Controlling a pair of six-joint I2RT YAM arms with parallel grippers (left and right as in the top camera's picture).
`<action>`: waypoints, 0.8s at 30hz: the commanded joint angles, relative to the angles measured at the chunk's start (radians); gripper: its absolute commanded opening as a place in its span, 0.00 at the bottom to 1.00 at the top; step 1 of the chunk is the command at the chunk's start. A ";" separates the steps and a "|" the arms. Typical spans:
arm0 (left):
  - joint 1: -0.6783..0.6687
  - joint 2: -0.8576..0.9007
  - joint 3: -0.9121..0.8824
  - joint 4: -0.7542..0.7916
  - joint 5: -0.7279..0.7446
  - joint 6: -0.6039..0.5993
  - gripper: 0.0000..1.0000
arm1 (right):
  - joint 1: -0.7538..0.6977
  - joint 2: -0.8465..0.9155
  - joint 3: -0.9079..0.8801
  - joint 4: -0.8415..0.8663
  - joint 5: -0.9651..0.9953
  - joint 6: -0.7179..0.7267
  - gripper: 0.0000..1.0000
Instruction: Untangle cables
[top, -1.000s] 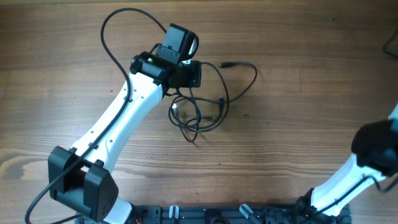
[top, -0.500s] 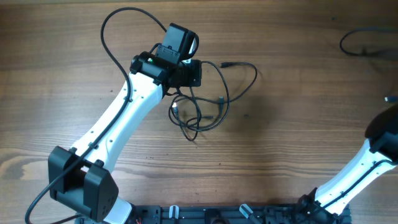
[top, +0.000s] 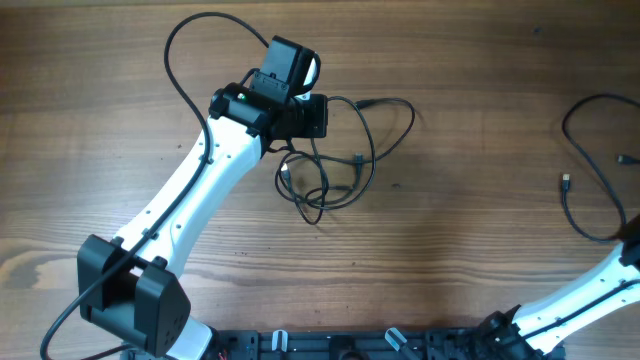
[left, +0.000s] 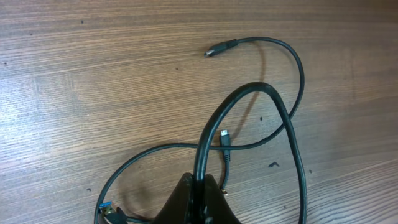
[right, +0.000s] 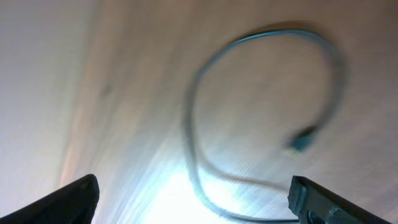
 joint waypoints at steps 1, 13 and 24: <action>0.000 -0.008 0.004 0.018 0.020 -0.008 0.04 | 0.143 -0.100 0.006 -0.078 -0.210 -0.221 1.00; 0.182 -0.369 0.158 0.262 -0.056 -0.396 0.04 | 0.800 -0.129 0.006 -0.192 -0.443 -0.603 0.95; 0.216 -0.289 0.157 0.091 -0.569 -0.870 0.04 | 1.189 -0.193 0.006 0.008 -0.290 -0.469 0.85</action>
